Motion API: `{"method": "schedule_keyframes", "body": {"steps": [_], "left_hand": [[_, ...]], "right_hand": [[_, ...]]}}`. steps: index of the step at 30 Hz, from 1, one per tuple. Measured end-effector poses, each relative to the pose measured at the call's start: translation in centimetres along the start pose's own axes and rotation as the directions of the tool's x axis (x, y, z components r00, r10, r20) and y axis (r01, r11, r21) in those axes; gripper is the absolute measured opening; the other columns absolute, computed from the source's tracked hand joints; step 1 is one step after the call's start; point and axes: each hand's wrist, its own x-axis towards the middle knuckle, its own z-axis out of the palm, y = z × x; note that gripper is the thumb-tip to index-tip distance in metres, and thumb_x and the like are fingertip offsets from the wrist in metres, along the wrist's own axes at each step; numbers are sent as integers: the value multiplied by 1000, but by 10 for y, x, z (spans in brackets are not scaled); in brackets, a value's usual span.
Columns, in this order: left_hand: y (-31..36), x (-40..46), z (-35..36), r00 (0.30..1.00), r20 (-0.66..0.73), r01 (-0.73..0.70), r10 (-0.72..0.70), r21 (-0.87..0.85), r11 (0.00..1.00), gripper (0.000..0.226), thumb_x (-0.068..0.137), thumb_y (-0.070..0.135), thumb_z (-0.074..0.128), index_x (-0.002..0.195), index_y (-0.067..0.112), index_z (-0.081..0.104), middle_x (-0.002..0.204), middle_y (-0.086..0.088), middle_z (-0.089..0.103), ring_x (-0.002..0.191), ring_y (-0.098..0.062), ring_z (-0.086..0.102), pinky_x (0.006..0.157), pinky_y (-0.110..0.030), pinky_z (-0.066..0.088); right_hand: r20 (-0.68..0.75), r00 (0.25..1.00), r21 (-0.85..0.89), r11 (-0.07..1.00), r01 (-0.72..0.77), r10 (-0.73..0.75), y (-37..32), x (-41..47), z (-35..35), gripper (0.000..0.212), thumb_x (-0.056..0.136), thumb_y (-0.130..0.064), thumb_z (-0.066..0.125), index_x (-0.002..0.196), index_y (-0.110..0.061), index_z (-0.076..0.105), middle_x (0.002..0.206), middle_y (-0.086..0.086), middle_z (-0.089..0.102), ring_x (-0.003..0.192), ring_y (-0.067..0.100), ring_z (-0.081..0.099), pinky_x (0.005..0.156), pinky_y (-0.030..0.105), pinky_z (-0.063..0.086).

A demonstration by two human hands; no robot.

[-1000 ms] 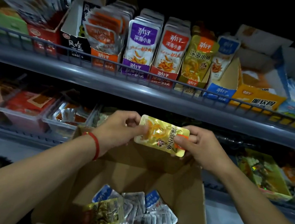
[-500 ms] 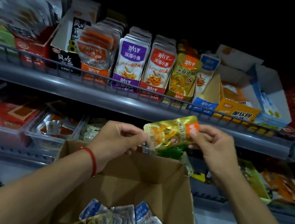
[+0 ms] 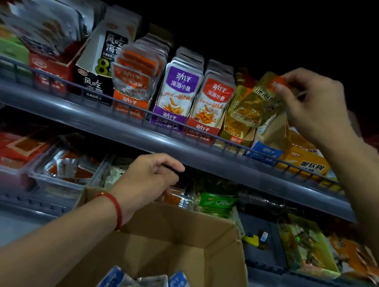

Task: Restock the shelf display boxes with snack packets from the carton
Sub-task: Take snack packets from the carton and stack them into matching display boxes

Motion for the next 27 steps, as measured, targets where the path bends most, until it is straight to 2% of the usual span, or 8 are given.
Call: {"method": "schedule_keyframes", "body": {"steps": [5, 9, 11, 16, 22, 27], "left_hand": [[5, 1, -6, 1000, -28, -3, 2, -36, 999, 13, 92, 5, 66, 95, 16, 73, 88, -17, 71, 70, -17, 66, 60, -28, 55], [8, 0, -8, 998, -55, -7, 4, -56, 998, 12, 91, 4, 66, 93, 14, 73, 91, -19, 72, 70, -17, 65, 63, -29, 55], [7, 1, -9, 998, -58, -3, 0, -57, 998, 12, 91, 4, 66, 92, 15, 73, 92, -16, 72, 71, -16, 65, 64, -29, 55], [8, 2, -8, 997, -71, 12, -16, -55, 998, 13, 91, 4, 66, 93, 15, 72, 95, -18, 72, 70, -16, 64, 61, -26, 55], [7, 3, -4, 997, -76, 9, -11, -27, 1000, 12, 91, 4, 67, 93, 15, 72, 94, -16, 72, 70, -16, 66, 62, -26, 56], [3, 1, -3, 998, -57, -5, 6, 11, 1000, 12, 93, 6, 66, 95, 17, 71, 95, -11, 73, 76, -17, 68, 66, -28, 58]], "right_hand": [[147, 989, -49, 998, 30, -22, -5, 6, 24, 26, 103, -27, 58, 123, -12, 65, 117, 9, 68, 99, 7, 50, 82, 28, 38], [228, 973, -59, 998, -7, 21, 0, 4, 41, 25, 102, -28, 59, 120, -12, 64, 116, 10, 67, 103, 17, 59, 83, 34, 44], [200, 979, -83, 996, -25, 41, 3, 4, 46, 26, 100, -28, 62, 121, -12, 65, 117, 10, 66, 108, 25, 61, 86, 39, 47], [80, 996, -131, 991, -24, 34, 10, 5, 51, 31, 92, -29, 71, 120, -18, 65, 120, 8, 60, 113, 27, 56, 90, 43, 50], [26, 1000, -121, 993, 0, 3, 14, 7, 60, 27, 92, -20, 72, 117, -13, 67, 115, 11, 62, 110, 29, 56, 87, 42, 48], [-4, 1000, -150, 989, 8, -9, 16, 4, 62, 36, 94, -29, 70, 127, -19, 61, 121, 8, 59, 115, 28, 53, 87, 42, 47]]}}
